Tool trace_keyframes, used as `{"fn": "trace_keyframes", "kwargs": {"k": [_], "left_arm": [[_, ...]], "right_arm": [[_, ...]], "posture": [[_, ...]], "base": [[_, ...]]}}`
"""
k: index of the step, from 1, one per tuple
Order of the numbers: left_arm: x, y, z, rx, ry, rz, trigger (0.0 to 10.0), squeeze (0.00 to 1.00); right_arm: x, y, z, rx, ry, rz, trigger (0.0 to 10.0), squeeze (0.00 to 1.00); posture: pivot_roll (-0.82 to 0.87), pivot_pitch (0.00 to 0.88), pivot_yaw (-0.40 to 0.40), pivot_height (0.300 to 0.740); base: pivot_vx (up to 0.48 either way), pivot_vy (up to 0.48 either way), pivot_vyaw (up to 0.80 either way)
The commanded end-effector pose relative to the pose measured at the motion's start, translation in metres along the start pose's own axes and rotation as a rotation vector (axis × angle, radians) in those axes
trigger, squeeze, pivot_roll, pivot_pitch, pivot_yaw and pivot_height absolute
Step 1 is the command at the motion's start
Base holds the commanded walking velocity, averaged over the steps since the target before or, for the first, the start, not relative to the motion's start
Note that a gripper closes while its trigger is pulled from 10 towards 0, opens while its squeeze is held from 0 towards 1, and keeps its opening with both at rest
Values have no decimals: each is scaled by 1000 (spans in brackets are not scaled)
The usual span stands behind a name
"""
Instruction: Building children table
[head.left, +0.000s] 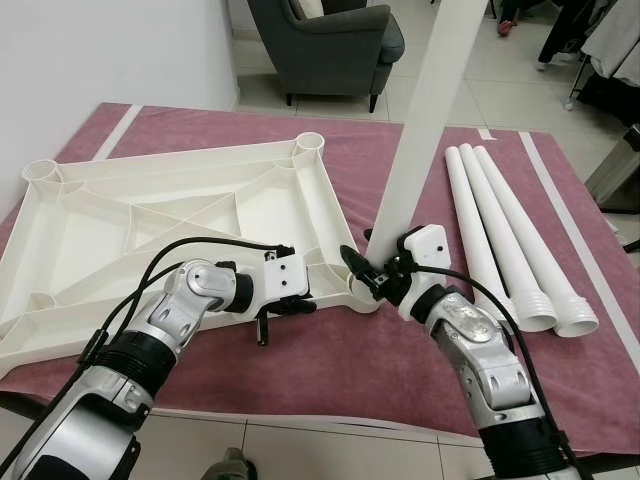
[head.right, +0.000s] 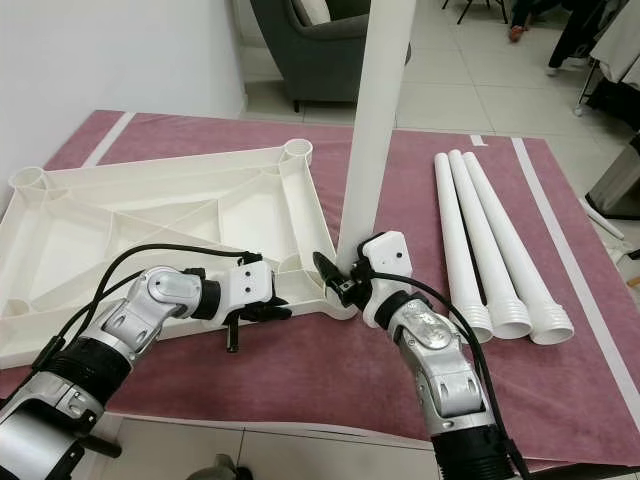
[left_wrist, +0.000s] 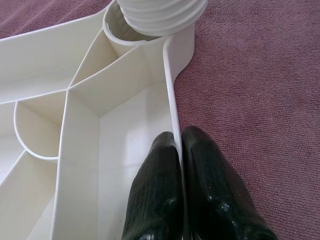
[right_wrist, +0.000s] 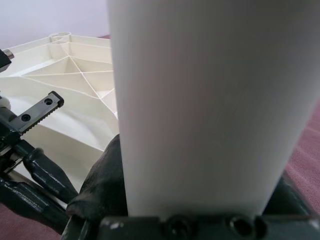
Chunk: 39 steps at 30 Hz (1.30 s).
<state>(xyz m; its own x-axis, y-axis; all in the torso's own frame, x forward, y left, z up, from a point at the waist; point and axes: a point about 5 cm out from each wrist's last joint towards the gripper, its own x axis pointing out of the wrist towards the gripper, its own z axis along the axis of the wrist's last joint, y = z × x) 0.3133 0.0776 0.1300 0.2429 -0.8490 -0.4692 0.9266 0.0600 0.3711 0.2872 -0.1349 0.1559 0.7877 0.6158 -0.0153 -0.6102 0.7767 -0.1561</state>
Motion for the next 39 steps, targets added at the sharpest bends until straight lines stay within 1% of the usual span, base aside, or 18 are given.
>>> {"fn": "trace_keyframes", "kwargs": {"k": [1,6,10,13,17,19,23,25,27,28,29,30,31,32,35,37,38,39], "left_arm": [[-1,1,1,19,-6,15,0,0],[-2,1,0,18,-6,13,0,0],[-2,0,0,18,-7,7,0,0],[-2,0,0,19,-7,4,0,0],[-1,0,0,19,-7,5,0,0],[-2,0,1,18,-6,7,0,0],[-2,0,0,16,-5,9,0,0],[-2,0,0,16,-4,9,0,0],[-2,0,0,15,-6,9,0,0],[-2,0,0,15,-6,9,0,0],[-2,0,0,15,-6,10,0,0],[-2,0,0,15,-6,10,0,0],[-1,0,0,14,-7,9,0,0],[-1,0,0,14,-7,9,0,0],[-1,0,0,14,-7,9,0,0],[-1,0,0,13,-7,10,0,0],[-1,0,0,13,-7,10,0,0],[-1,0,0,13,-7,10,0,0]], "right_arm": [[-5,2,-28,52,126,39,0,0],[-2,-6,-31,20,125,17,0,0],[9,-13,-28,-6,86,-45,0,0],[14,-13,-27,-14,75,-51,0,0],[16,-5,-34,-7,95,4,0,0],[13,2,-40,6,118,62,0,0],[7,4,-49,8,148,99,0,0],[6,2,-51,11,159,73,0,0],[5,-6,-55,-1,189,-17,0,0],[5,-6,-55,-1,189,-17,0,0],[5,-8,-58,1,200,-74,0,0],[5,-8,-58,1,200,-74,0,0],[4,-5,-64,18,212,-163,0,0],[3,-3,-66,27,218,-193,0,0],[3,-1,-67,31,221,-205,0,0],[2,3,-74,29,258,-262,0,0],[1,5,-77,32,285,-316,0,0],[1,5,-77,32,285,-316,0,0]], "posture": [[96,63,41,740],[97,61,43,740],[98,61,46,740],[98,61,47,740],[104,62,43,740],[106,63,42,740],[104,65,41,740],[101,66,42,740],[99,67,41,740],[99,67,41,740],[95,68,41,740],[95,68,41,740],[93,70,41,740],[93,70,41,740],[93,70,41,740],[91,70,42,740],[88,71,42,740],[88,71,42,740]], "base": [[0,0,0],[0,0,0],[0,0,0],[0,0,0],[0,0,0],[0,0,0],[0,0,0],[0,0,0],[0,0,0],[0,0,0],[0,0,0],[0,0,0],[0,0,0],[0,0,0],[0,0,0],[0,0,0],[0,0,0],[0,0,0]]}}
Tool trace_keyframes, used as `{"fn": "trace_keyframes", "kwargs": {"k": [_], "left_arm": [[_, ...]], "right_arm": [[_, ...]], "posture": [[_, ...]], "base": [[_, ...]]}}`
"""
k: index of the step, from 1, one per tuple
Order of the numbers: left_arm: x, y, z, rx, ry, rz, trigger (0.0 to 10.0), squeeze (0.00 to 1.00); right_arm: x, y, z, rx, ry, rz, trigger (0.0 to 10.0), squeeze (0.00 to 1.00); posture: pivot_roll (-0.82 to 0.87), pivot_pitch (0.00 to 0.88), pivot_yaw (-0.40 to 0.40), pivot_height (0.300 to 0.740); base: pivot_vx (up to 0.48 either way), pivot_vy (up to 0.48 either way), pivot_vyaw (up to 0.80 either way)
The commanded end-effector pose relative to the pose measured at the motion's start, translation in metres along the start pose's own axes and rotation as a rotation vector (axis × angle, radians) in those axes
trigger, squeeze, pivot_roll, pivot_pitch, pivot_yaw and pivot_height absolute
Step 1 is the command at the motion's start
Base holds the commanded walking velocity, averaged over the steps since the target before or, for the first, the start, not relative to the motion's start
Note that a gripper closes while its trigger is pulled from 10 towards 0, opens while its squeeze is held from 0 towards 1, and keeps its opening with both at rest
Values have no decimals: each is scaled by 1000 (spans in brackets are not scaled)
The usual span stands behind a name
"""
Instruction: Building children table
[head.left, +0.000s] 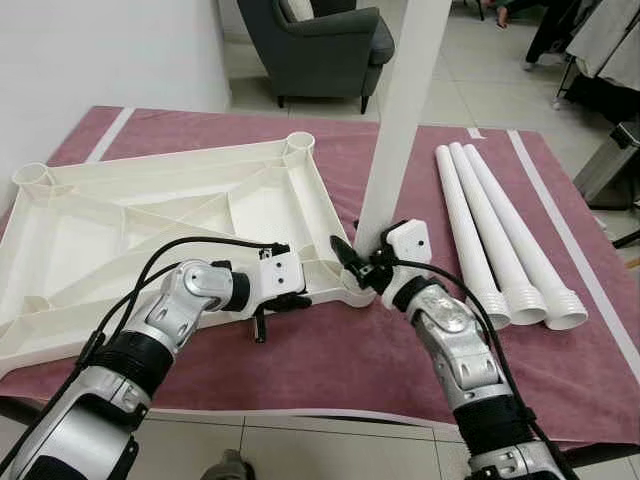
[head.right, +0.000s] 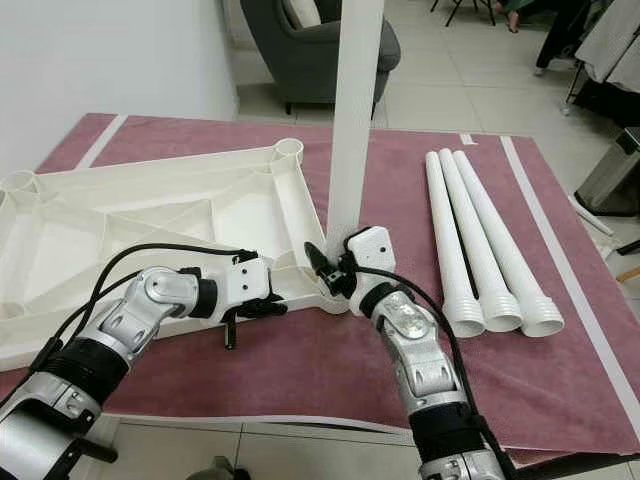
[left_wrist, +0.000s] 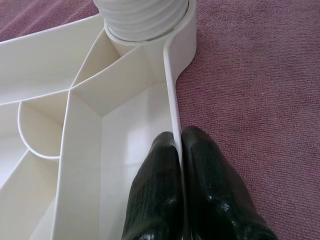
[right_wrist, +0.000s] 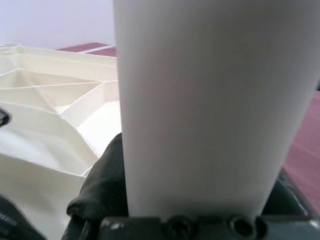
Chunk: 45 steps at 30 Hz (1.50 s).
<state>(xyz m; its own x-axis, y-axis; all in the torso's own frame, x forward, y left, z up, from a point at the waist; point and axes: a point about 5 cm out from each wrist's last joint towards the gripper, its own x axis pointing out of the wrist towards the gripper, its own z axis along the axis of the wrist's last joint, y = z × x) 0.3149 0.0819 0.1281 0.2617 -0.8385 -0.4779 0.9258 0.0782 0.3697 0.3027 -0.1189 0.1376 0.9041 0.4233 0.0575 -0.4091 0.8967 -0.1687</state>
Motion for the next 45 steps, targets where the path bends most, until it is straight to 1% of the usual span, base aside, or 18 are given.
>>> {"fn": "trace_keyframes", "kwargs": {"k": [1,2,5,6,8,9,10,11,12,14,21,29,30,32,33,35,36,45], "left_arm": [[1,-1,4,24,-25,-5,0,0],[2,-1,4,24,-25,-5,0,0],[2,-1,4,24,-25,-5,0,0],[2,-1,4,23,-25,-5,0,0],[2,-1,4,23,-25,-5,0,0],[2,-1,4,23,-26,-5,0,0],[2,-1,4,23,-26,-5,0,0],[3,-1,4,23,-26,-5,0,0],[3,-1,4,23,-26,-5,0,0],[3,-1,4,22,-26,-5,0,0],[3,-1,4,22,-25,-2,0,0],[3,-1,3,21,-25,1,0,0],[3,-1,3,21,-24,2,0,0],[3,-1,3,21,-24,2,0,0],[3,-1,3,21,-24,2,0,0],[3,-1,3,21,-24,2,0,0],[3,-1,3,21,-25,1,0,0],[4,-1,3,20,-25,3,0,0]], "right_arm": [[-23,-3,-62,9,341,-119,0,0],[-24,-2,-64,17,355,-176,0,0],[-25,-2,-65,23,364,-214,0,0],[-25,-2,-66,32,373,-267,0,0],[-25,-2,-66,32,373,-267,0,0],[-27,-2,-68,49,391,-361,0,0],[-27,-2,-68,49,391,-361,0,0],[-29,0,-70,80,413,-468,0,0],[-29,0,-70,80,413,-468,0,0],[-30,4,-70,113,439,-621,0,0],[-30,6,-66,114,442,-699,0,0],[-24,10,-59,101,399,-681,78,0],[-20,11,-54,106,364,-653,4902,718],[-20,11,-54,106,364,-653,4902,718],[-12,14,-42,133,281,-557,10000,1000],[-9,14,-37,141,248,-516,10000,1000],[-7,15,-33,145,218,-484,10000,0],[1,8,-9,131,86,-360,10000,0]], "posture": [[88,71,42,740],[87,71,42,740],[87,71,42,740],[85,71,41,740],[85,71,41,740],[85,71,40,740],[85,71,40,740],[84,72,41,740],[84,72,41,740],[84,73,41,740],[85,72,39,740],[86,72,36,740],[84,73,37,740],[84,73,37,740],[84,71,36,740],[84,71,36,740],[84,70,35,740],[85,66,30,740]], "base": [[0,0,0],[0,0,0],[0,0,0],[0,0,0],[0,0,0],[0,0,0],[0,0,0],[0,0,0],[0,0,0],[0,0,0],[0,0,0],[0,0,0],[0,0,0],[0,0,0],[0,0,0],[0,0,0],[0,0,0],[0,0,0]]}}
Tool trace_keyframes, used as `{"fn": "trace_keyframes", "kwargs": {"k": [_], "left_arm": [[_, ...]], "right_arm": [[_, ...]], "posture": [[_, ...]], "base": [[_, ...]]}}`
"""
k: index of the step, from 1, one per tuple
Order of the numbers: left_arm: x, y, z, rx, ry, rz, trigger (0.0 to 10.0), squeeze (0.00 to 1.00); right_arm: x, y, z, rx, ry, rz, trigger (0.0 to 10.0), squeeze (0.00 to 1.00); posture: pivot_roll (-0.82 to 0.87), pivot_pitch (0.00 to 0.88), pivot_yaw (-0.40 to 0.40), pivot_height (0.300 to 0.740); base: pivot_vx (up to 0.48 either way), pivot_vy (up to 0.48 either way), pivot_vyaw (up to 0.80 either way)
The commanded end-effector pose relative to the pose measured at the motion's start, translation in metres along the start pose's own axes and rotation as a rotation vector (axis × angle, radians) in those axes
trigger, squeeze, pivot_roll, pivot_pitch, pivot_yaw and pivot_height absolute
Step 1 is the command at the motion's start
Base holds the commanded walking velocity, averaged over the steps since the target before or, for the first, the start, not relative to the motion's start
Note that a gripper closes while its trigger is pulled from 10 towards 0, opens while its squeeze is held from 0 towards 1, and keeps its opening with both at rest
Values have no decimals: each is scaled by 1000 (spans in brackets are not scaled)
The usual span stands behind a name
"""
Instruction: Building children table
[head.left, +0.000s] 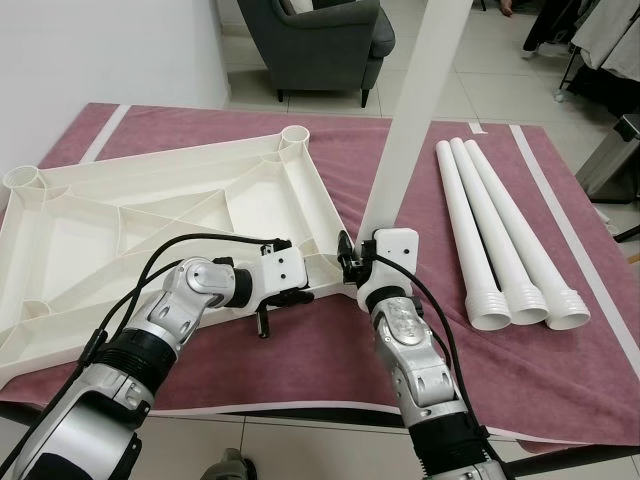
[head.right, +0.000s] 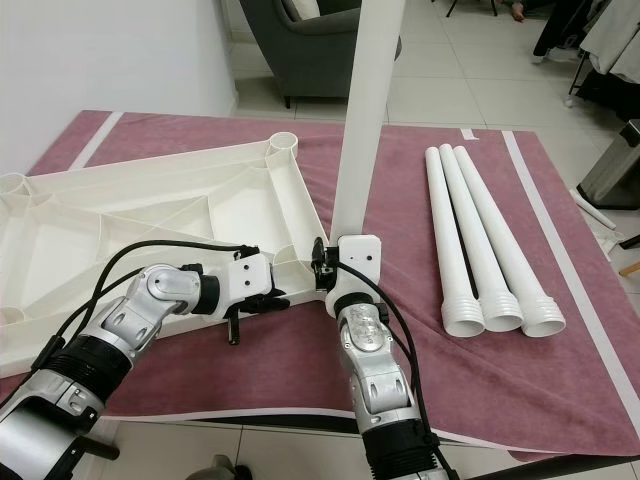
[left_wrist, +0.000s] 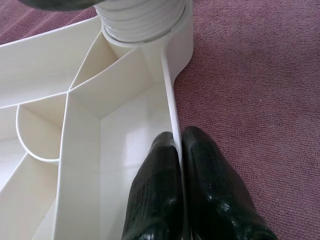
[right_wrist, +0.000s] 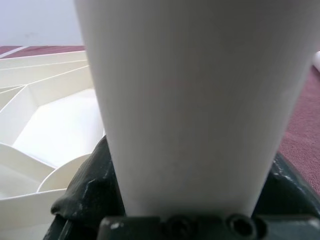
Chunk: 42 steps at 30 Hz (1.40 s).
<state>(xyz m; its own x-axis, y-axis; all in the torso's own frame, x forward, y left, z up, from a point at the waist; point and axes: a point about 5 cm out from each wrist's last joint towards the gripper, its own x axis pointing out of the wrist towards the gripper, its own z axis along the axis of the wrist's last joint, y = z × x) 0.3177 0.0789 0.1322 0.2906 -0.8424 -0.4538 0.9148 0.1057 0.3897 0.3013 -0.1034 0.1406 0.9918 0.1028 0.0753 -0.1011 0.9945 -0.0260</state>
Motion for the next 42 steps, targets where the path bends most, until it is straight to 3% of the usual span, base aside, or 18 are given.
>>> {"fn": "trace_keyframes", "kwargs": {"k": [1,11,17,30,31,32,42], "left_arm": [[2,-5,-1,15,-12,-33,0,0],[1,-5,-1,15,-10,-32,0,0],[1,-5,-1,17,-9,-32,0,0],[1,-4,-1,16,-7,-32,0,0],[1,-4,-1,16,-7,-31,0,0],[1,-4,-1,16,-7,-31,0,0],[1,-5,-1,14,-6,-29,0,0]], "right_arm": [[-1,-10,-12,-7,62,-26,10000,0],[3,-18,8,-48,-29,112,10000,0],[1,-30,15,-70,-44,170,10000,0],[2,-35,23,-92,-54,277,10000,0],[2,-35,23,-94,-53,293,4353,0],[2,-35,23,-94,-52,304,0,0],[0,-28,19,-70,-17,415,0,0]], "posture": [[86,66,30,740],[87,61,33,740],[85,63,34,740],[88,67,37,740],[88,67,37,740],[88,67,37,740],[91,69,37,740]], "base": [[0,0,0],[0,0,0],[0,0,0],[0,0,0],[0,0,0],[0,0,0],[0,0,0]]}}
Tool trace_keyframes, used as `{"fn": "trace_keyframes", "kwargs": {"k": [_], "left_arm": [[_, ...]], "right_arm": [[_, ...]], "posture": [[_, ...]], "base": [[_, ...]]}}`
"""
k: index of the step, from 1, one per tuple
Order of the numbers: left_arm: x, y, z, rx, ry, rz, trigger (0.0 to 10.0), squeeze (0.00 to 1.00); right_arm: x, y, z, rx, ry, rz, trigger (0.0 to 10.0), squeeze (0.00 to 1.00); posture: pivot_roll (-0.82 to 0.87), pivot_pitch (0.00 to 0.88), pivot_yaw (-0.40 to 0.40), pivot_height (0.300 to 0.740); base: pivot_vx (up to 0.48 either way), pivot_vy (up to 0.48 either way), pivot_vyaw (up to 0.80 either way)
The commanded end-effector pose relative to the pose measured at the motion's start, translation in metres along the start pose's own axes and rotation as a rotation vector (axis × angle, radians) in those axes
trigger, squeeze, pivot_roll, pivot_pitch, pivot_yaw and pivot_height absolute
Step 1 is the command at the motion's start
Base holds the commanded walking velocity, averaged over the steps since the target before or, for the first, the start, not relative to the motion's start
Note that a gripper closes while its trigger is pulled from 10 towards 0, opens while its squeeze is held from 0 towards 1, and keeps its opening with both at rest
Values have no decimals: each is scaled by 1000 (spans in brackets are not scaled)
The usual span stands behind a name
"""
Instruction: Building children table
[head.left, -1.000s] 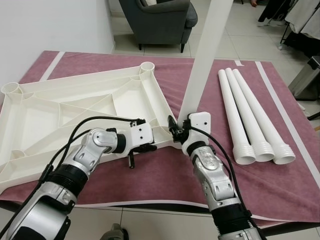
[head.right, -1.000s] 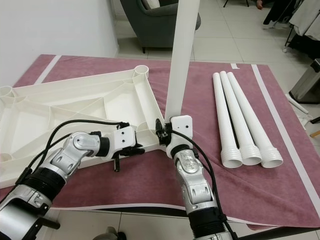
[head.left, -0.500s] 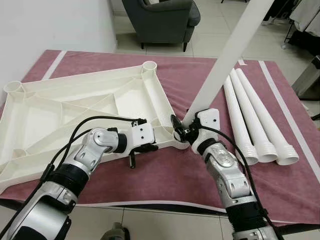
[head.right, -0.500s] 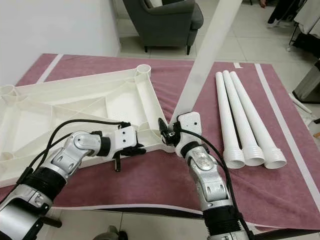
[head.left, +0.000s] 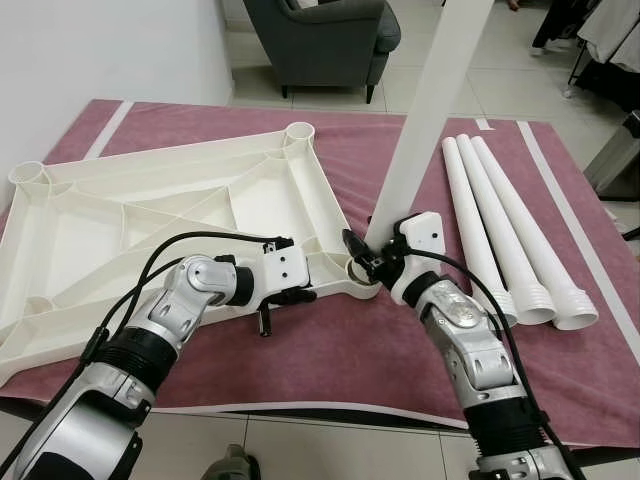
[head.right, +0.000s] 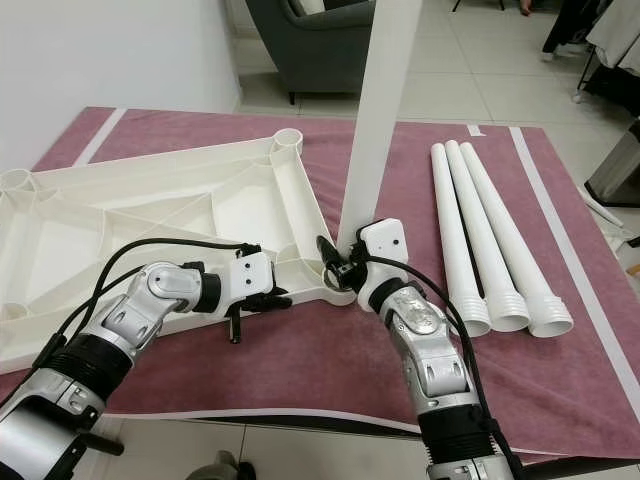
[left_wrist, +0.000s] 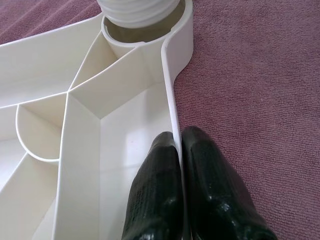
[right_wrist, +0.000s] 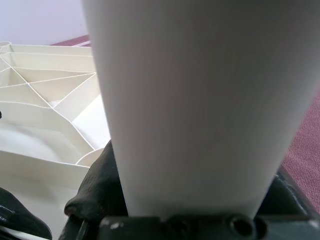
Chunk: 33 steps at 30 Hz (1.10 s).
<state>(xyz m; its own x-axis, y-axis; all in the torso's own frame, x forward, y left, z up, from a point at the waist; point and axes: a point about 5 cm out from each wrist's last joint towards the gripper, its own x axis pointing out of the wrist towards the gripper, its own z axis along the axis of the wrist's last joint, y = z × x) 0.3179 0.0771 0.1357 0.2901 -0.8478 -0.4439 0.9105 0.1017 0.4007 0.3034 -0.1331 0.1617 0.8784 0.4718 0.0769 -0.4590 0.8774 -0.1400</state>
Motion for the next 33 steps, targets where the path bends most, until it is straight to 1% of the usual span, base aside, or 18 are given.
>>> {"fn": "trace_keyframes", "kwargs": {"k": [1,5,12,16,20,26,27,33], "left_arm": [[1,-6,-5,2,5,-32,0,0],[1,-6,-5,2,4,-32,0,0],[0,-6,-4,2,4,-35,0,0],[1,-6,-4,2,3,-36,0,0],[0,-7,-5,0,4,-35,0,0],[-1,-7,-6,-4,6,-31,0,0],[-1,-7,-6,-5,8,-30,0,0],[-1,-7,-6,-6,9,-29,0,0]], "right_arm": [[0,3,-1,16,13,28,0,0],[-1,2,-7,48,41,72,0,0],[1,5,-9,59,40,110,0,0],[6,8,-11,50,48,122,0,0],[10,9,-18,19,89,135,0,0],[7,5,-25,14,129,147,0,0],[3,5,-28,15,152,172,0,0],[-3,6,-29,14,161,201,0,0]], "posture": [[91,69,37,740],[92,70,39,740],[94,73,42,740],[99,74,42,740],[103,75,38,740],[106,76,34,740],[105,77,33,740],[105,77,33,740]], "base": [[0,0,0],[0,0,0],[0,0,0],[0,0,0],[0,0,0],[0,0,0],[0,0,0],[0,0,0]]}}
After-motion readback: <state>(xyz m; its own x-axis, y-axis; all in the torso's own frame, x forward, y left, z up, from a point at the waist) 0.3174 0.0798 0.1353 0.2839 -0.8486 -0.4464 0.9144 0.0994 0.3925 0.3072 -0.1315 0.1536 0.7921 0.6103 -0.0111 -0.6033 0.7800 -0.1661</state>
